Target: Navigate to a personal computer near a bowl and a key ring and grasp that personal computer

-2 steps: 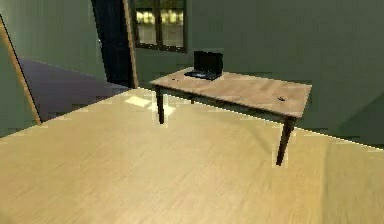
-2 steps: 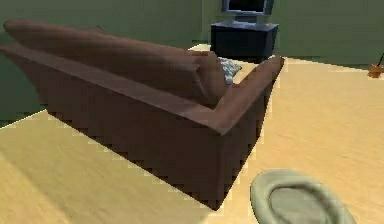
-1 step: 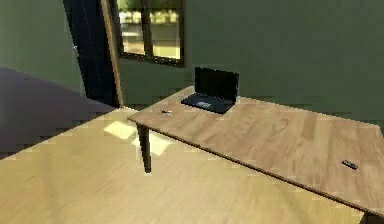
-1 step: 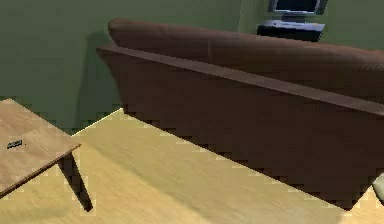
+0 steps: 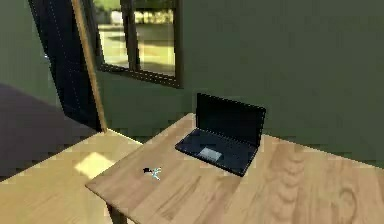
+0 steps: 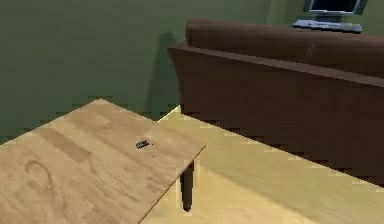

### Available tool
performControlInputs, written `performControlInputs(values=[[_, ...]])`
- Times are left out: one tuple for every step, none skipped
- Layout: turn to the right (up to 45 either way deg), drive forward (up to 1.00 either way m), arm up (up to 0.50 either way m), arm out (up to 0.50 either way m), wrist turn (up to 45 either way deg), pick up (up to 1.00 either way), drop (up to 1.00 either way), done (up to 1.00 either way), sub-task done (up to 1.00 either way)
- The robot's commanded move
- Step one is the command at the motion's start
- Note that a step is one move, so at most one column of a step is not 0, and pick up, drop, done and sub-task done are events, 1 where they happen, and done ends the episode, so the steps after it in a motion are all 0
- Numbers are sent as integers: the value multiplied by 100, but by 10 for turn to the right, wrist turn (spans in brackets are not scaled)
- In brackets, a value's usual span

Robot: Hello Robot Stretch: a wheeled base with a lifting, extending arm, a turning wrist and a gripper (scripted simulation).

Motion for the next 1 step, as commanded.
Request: performControlInputs(values=[[-450,0,0,0,0,0,0,0,0]])
